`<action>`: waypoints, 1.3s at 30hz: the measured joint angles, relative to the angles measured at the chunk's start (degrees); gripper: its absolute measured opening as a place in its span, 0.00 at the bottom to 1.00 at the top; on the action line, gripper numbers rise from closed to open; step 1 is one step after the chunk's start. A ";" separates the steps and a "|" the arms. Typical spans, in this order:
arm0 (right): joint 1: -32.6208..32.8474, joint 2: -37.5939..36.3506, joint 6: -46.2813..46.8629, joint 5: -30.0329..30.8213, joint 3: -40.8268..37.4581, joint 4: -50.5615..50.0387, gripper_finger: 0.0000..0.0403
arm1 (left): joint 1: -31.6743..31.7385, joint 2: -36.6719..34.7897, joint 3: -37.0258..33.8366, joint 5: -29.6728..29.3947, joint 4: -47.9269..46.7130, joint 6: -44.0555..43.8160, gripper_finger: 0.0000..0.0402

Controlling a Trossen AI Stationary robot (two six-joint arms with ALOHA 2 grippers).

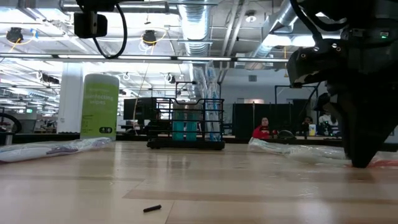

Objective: Pick & Place toothbrushing station
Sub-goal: Put the orange toothbrush into the black mesh organizer

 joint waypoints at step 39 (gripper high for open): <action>-26.59 -23.28 -38.96 25.10 4.59 56.96 0.00 | 0.00 -0.01 -0.11 -9.54 1.05 3.44 0.25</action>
